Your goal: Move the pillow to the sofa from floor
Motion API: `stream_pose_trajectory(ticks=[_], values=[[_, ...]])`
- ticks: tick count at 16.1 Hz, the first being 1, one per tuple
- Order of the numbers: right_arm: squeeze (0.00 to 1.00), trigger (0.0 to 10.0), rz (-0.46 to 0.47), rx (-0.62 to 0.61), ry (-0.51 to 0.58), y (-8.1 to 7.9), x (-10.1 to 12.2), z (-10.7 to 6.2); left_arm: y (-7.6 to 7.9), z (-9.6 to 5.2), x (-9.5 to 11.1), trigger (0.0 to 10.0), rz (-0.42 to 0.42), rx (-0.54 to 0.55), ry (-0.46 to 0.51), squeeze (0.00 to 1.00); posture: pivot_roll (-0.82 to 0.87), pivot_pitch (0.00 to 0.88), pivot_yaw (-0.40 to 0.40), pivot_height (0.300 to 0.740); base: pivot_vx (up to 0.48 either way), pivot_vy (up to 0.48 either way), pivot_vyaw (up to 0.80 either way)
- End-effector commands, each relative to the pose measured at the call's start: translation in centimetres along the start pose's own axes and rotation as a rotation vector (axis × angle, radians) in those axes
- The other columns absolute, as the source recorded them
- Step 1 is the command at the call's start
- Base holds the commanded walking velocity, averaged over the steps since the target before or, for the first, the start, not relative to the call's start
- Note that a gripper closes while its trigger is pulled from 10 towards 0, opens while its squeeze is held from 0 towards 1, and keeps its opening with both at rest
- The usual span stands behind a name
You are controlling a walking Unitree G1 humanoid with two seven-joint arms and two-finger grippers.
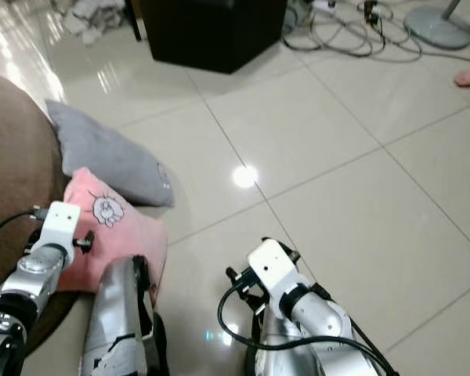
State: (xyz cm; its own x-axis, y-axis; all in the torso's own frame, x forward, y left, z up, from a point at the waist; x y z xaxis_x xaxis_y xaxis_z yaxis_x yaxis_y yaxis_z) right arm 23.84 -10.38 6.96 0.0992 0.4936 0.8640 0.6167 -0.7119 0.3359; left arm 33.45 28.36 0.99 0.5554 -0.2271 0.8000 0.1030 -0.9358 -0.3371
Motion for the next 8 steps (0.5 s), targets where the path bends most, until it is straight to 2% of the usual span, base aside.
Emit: stream_pose_trajectory(ticks=[1,2,3,4,5,6,8], values=[[0.00,10.0,-0.008,0.024,0.004,-0.4,0.2,-0.2,-0.4,-0.1,-0.9,10.0,0.039,0.015,-0.025,1.00,-0.05,0.314,-0.002,0.516,0.000,0.000,0.00],[0.00,10.0,-0.002,0.034,0.017,-0.6,0.5,-0.3,-0.6,-0.1,-1.0,10.0,0.070,0.028,-0.027,0.36,-0.06,0.325,-0.003,0.516,0.000,0.000,0.00],[0.00,10.0,0.005,0.048,0.030,-0.9,0.8,-0.4,-0.7,-0.1,-1.3,10.0,0.088,0.032,-0.036,0.00,-0.06,0.329,-0.003,0.516,0.000,0.000,0.00],[0.00,10.0,0.009,0.061,0.039,-1.2,1.0,-0.6,-0.7,-0.2,-1.5,10.0,0.094,0.033,-0.043,0.00,-0.06,0.332,-0.001,0.516,0.000,0.000,0.00],[0.00,10.0,0.001,0.108,0.074,-2.1,1.6,-1.1,-0.7,-0.2,-1.8,10.0,0.126,0.036,-0.054,0.00,-0.06,0.332,0.002,0.516,0.000,0.000,0.00],[0.00,10.0,-0.008,0.115,0.096,-2.3,2.0,-1.4,-1.1,-0.2,-1.8,10.0,0.164,0.060,-0.048,0.00,-0.07,0.333,0.004,0.516,0.000,0.000,0.00],[0.00,10.0,-0.008,0.115,0.117,-2.3,2.5,-1.6,-1.8,-0.2,-1.1,8.9,0.193,0.111,-0.018,0.00,-0.07,0.335,0.010,0.516,0.000,0.000,0.00]])
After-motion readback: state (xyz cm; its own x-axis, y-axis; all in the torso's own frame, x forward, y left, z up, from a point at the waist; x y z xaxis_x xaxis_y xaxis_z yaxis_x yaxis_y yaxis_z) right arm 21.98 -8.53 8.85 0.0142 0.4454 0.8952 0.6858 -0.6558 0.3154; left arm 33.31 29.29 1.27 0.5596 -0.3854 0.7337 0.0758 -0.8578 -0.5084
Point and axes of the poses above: a point about 5 cm out from each wrist's last joint towards the gripper, its own z axis pointing out of the wrist towards the gripper, its own x axis along the axis of the wrist's last joint, y = z × x, the point moved 4 cm from there along z, pointing out of the wrist towards the gripper, and after that the axes turned 6 degrees about -z, right-handed, at the moved point
